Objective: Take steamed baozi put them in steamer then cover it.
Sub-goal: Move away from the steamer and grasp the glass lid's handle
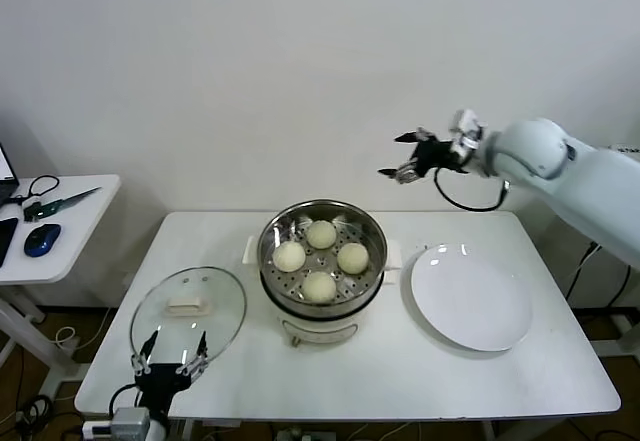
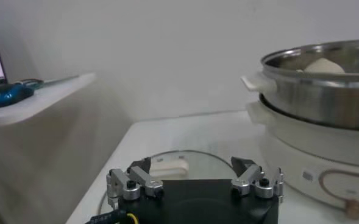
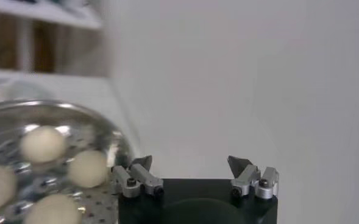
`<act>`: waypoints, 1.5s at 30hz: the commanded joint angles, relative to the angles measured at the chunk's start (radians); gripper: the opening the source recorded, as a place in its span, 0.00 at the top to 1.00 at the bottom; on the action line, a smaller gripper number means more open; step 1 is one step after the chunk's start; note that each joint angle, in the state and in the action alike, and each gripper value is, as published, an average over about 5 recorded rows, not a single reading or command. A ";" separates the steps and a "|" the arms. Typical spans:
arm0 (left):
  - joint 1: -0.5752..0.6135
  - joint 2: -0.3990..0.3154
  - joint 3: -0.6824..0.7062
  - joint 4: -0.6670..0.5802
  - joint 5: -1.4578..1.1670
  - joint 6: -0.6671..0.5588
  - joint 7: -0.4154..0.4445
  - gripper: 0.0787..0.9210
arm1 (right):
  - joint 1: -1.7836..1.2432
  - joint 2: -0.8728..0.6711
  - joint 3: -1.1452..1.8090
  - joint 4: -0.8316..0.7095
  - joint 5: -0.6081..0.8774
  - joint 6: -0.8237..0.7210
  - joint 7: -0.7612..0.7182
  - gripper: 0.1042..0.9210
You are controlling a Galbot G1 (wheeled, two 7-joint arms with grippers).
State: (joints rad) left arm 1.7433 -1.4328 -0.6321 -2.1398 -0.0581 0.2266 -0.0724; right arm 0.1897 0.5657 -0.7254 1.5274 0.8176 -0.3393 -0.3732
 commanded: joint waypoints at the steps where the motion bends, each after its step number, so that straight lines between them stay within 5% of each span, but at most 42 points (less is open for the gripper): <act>1: -0.022 0.009 -0.002 -0.009 -0.041 0.026 0.011 0.12 | -1.373 -0.112 1.355 0.147 -0.164 0.212 0.209 0.12; 14: -0.090 0.023 -0.006 0.016 0.009 -0.003 0.003 0.12 | -1.796 0.413 1.582 0.135 -0.259 0.576 0.222 0.12; 31: -0.094 0.081 -0.019 0.064 0.266 -0.229 -0.061 0.12 | -1.858 0.682 1.408 0.143 -0.415 0.794 0.248 0.12; 38: -0.084 0.155 -0.034 0.128 0.787 -0.326 -0.254 0.12 | -1.850 0.708 1.376 0.135 -0.437 0.803 0.255 0.12; 45: -0.097 0.198 -0.010 0.373 1.270 -0.298 -0.363 0.12 | -1.853 0.729 1.364 0.141 -0.443 0.820 0.256 0.12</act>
State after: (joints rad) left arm 1.6270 -1.2764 -0.6390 -1.8276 0.9163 -0.0378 -0.3634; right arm -1.6177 1.2272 0.6402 1.6629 0.4088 0.4251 -0.1245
